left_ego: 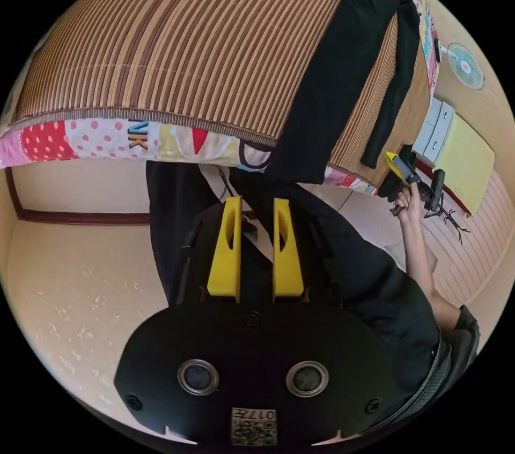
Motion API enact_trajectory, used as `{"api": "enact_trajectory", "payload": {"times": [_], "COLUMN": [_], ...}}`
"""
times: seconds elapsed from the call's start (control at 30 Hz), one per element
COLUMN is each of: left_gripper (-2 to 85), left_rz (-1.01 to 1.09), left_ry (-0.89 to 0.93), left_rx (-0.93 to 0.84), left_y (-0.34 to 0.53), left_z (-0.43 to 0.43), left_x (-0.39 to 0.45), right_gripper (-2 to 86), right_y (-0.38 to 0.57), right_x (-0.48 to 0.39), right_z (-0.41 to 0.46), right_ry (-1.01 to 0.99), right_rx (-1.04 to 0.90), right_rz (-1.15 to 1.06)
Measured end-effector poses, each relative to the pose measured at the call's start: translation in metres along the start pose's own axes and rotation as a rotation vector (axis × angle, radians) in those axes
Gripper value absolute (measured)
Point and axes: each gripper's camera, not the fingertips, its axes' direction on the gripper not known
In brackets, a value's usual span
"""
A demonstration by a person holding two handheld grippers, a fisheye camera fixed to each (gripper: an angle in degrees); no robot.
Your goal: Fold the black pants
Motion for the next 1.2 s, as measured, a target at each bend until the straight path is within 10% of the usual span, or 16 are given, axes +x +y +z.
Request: {"api": "enact_trajectory", "payload": {"times": [0.2, 0.33, 0.53, 0.73, 1.0, 1.2], "left_gripper": [8.9, 5.3, 8.2, 15.5, 8.4, 4.7], "left_rz": [0.017, 0.056, 0.164, 0.415, 0.627, 0.522], "left_ry": [0.020, 0.136, 0.131, 0.184, -0.360, -0.031], "left_rx": [-0.011, 0.046, 0.062, 0.050, 0.055, 0.069], "left_y": [-0.001, 0.004, 0.004, -0.009, -0.008, -0.004], "left_z": [0.005, -0.004, -0.004, 0.003, 0.037, 0.042], "left_x": [0.010, 0.025, 0.075, 0.201, 0.293, 0.224], "right_gripper": [8.0, 5.1, 3.8, 3.6, 3.8, 7.0], "right_y": [0.030, 0.083, 0.142, 0.192, 0.212, 0.131], "right_x": [0.035, 0.042, 0.083, -0.021, -0.110, -0.055], "right_z": [0.053, 0.055, 0.039, -0.013, -0.033, 0.004], "right_ry": [-0.054, -0.472, -0.416, -0.321, -0.457, -0.108], "right_rx": [-0.147, -0.181, -0.030, 0.026, -0.068, -0.317], "right_rz": [-0.105, -0.245, 0.013, -0.456, -0.942, -1.015]}}
